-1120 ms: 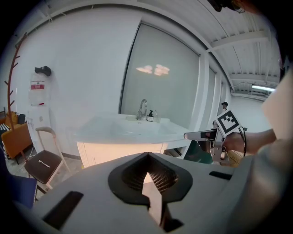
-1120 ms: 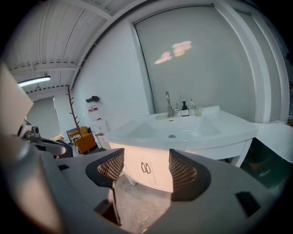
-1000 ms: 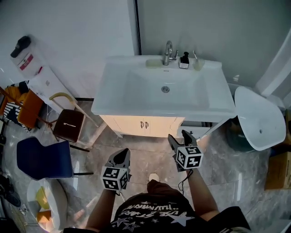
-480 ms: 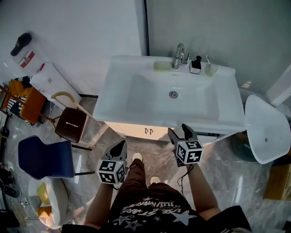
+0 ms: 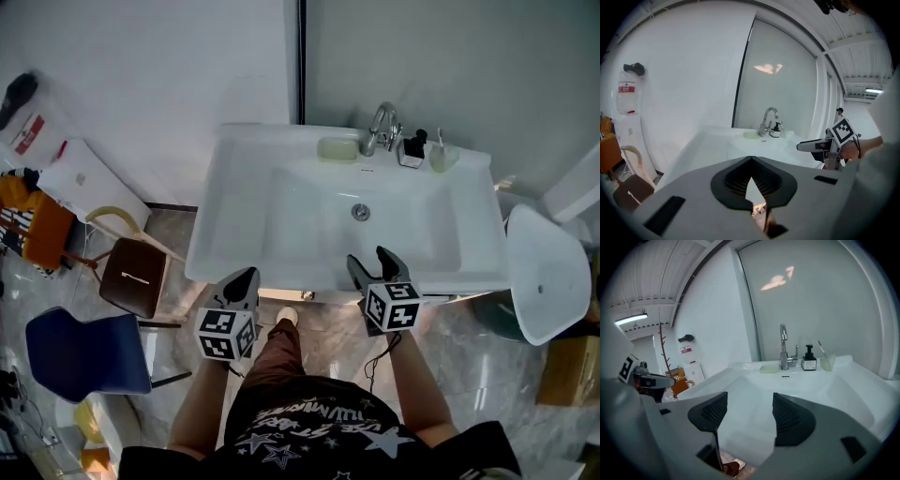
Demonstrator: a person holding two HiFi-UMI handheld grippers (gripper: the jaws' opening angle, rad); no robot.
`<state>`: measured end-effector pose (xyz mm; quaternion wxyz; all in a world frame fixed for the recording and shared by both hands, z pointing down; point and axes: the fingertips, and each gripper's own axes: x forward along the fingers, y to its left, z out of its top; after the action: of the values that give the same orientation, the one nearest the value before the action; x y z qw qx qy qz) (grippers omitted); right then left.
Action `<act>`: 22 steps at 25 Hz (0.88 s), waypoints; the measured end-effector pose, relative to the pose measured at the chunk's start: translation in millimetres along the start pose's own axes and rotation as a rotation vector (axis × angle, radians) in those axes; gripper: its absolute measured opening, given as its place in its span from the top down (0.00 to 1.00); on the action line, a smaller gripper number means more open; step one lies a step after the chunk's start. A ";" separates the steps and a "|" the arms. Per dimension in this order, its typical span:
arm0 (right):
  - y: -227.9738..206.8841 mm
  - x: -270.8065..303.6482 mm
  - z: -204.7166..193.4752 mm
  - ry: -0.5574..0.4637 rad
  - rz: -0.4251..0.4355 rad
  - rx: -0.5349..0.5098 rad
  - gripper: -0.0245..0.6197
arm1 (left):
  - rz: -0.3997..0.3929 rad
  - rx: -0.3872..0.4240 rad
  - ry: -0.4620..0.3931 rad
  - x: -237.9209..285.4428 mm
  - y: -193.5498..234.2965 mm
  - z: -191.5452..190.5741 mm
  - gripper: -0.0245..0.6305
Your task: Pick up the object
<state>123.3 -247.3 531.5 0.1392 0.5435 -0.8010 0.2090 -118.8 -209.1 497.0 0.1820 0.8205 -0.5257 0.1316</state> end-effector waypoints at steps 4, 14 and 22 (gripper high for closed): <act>1.6 47.0 32.8 -0.001 -0.023 -0.012 0.50 | -0.037 0.003 0.005 39.9 32.1 26.8 0.94; -3.6 157.4 85.5 0.031 -0.059 -0.019 0.50 | -0.088 0.014 -0.001 128.0 98.8 85.5 0.94; -10.7 233.6 121.7 0.040 -0.073 0.006 0.50 | -0.096 0.016 -0.007 185.5 139.6 119.9 0.94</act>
<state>47.1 -499.7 532.2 0.1610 0.5687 -0.7769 0.2169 -166.5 -465.8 487.1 0.1797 0.8465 -0.4855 0.1243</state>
